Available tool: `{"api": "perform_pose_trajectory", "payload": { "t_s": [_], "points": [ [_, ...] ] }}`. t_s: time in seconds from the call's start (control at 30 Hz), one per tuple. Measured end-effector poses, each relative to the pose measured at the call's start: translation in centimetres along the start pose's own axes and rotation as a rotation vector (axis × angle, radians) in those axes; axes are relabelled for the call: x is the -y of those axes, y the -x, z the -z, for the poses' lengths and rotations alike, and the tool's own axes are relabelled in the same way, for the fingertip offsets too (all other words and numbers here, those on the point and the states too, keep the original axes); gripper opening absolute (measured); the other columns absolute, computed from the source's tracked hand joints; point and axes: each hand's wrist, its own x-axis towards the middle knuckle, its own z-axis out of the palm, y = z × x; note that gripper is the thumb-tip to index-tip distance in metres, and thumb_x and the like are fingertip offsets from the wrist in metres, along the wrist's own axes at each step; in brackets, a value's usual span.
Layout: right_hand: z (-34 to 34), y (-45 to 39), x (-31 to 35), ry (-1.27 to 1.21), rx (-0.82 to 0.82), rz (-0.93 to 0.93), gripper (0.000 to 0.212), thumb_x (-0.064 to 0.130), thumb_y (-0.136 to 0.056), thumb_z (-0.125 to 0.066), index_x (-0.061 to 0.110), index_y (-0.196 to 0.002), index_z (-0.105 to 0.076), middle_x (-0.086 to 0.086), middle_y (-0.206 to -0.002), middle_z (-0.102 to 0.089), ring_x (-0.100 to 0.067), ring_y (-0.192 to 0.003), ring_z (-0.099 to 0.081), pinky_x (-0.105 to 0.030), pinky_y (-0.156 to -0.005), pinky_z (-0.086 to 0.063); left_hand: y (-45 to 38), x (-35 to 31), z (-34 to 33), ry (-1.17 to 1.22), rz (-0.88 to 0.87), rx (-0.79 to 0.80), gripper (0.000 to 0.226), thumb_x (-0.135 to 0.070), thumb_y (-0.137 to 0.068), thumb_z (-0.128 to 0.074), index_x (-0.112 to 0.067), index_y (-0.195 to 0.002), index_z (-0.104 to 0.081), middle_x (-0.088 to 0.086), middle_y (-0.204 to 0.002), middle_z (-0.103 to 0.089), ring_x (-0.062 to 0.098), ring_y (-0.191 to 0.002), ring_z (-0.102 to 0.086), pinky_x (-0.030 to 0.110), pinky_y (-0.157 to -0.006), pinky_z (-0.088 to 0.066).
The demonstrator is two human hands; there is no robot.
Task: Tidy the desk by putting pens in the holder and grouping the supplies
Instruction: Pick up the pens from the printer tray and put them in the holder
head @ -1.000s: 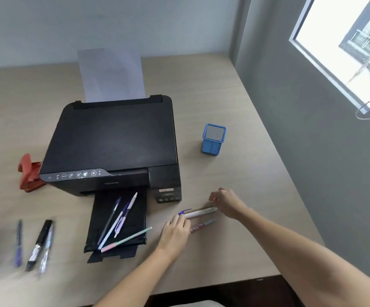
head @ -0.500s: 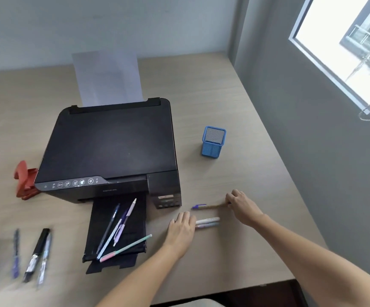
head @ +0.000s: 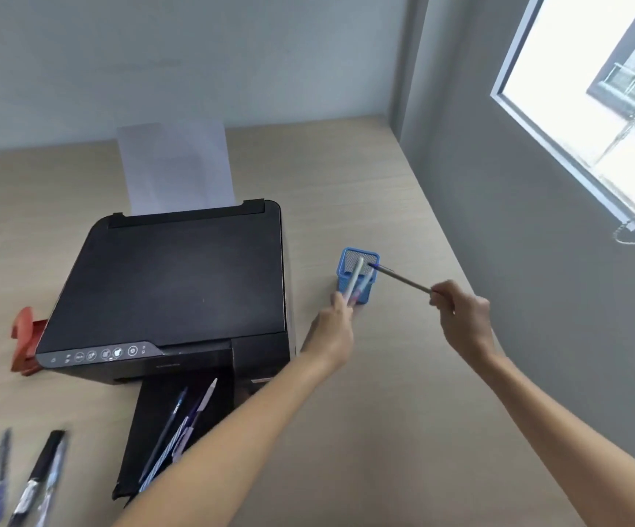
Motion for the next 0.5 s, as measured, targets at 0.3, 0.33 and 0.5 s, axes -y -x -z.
{"api": "perform_pose_trajectory", "payload": {
  "t_s": [0.3,0.33,0.5],
  "points": [
    [-4.3,-7.5,3.7,0.177,0.183,0.199,0.011,0.000,-0.087,-0.054,-0.006,-0.086,-0.064,-0.025,-0.075,-0.066,-0.039,-0.067,-0.058,-0.036,-0.057,-0.038,-9.9,-4.8,2.5,-0.330,0.285,0.454,0.033,-0.018,-0.099,-0.044,-0.004,-0.128,-0.051,0.008,-0.100,-0.069,0.022,-0.060,-0.051,0.029,-0.061,-0.044],
    [-4.8,-7.7,3.9,0.186,0.201,0.216,0.012,-0.001,-0.088,-0.054,-0.006,-0.086,-0.064,-0.025,-0.075,-0.066,-0.040,-0.067,-0.059,-0.038,-0.057,-0.041,-10.2,-4.6,2.4,-0.304,0.310,0.445,0.031,-0.018,-0.099,-0.045,-0.004,-0.126,-0.053,0.007,-0.094,-0.068,0.022,-0.057,-0.048,0.028,-0.056,-0.042],
    [-5.1,-7.2,3.6,0.156,0.207,0.218,0.025,-0.005,-0.087,-0.050,0.001,-0.107,-0.063,-0.023,-0.086,-0.073,-0.040,-0.078,-0.065,-0.038,-0.063,-0.048,-9.5,-3.8,2.0,0.005,0.337,0.218,0.029,-0.024,-0.096,-0.051,-0.002,-0.113,-0.058,0.019,-0.098,-0.064,0.031,-0.083,-0.064,0.037,-0.072,-0.056]
  ]
}}
